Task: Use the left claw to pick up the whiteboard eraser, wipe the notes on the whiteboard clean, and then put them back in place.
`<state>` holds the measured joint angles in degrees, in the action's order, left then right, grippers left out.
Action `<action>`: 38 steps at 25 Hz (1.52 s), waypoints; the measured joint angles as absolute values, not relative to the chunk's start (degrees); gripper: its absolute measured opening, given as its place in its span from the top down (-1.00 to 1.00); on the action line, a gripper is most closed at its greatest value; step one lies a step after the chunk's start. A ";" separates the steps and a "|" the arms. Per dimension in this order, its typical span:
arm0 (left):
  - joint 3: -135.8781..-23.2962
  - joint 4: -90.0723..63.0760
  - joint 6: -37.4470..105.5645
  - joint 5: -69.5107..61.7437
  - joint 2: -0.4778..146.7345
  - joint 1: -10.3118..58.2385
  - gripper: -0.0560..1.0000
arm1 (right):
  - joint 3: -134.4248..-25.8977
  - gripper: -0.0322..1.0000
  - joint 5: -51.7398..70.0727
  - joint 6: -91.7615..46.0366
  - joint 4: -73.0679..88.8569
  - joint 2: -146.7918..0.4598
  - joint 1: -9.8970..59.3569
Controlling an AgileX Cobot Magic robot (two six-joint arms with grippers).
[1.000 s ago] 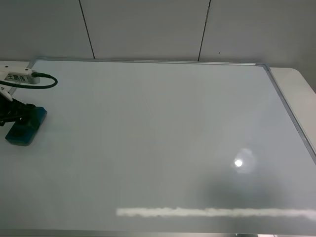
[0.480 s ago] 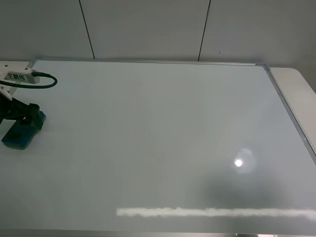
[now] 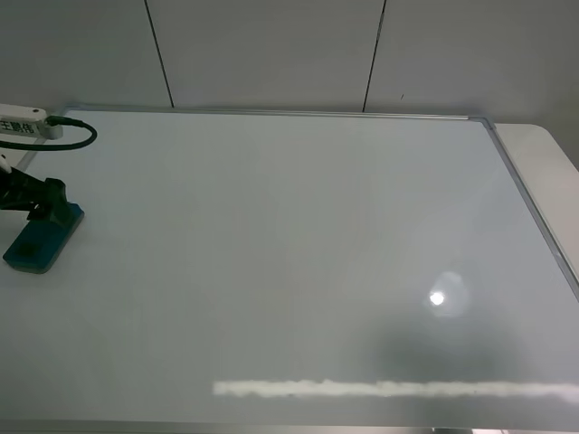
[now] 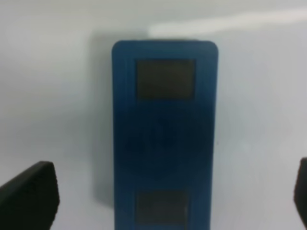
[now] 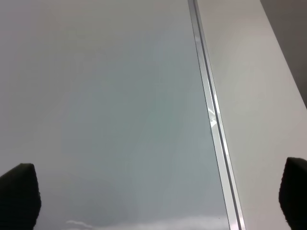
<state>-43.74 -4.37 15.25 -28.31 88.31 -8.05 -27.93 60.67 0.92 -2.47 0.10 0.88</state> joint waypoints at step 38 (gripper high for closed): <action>-43.74 -4.19 11.79 -50.52 8.05 -7.93 -0.99 | -27.93 -0.99 60.67 0.92 -2.47 0.10 0.88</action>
